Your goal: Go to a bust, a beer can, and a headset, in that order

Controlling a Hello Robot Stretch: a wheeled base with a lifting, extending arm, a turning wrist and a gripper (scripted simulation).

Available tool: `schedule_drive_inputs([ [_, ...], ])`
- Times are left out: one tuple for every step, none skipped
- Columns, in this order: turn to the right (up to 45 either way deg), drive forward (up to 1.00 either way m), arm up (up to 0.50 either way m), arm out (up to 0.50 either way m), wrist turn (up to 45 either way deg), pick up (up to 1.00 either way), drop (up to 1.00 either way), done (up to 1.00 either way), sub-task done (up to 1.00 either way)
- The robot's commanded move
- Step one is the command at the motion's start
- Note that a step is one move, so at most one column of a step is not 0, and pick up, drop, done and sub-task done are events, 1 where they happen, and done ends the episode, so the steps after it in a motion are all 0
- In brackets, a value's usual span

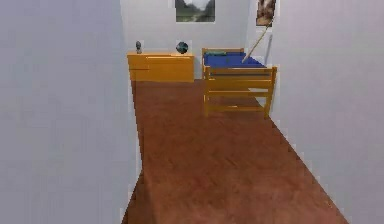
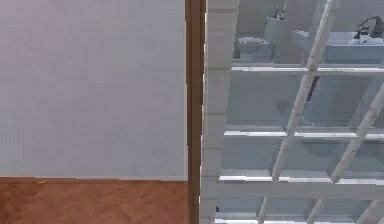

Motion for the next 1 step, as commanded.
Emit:
schedule_drive_inputs([
  [-6.0, 0.0, 0.0, 0.0, 0.0, 0.0, 0.0, 0.0, 0.0],
])
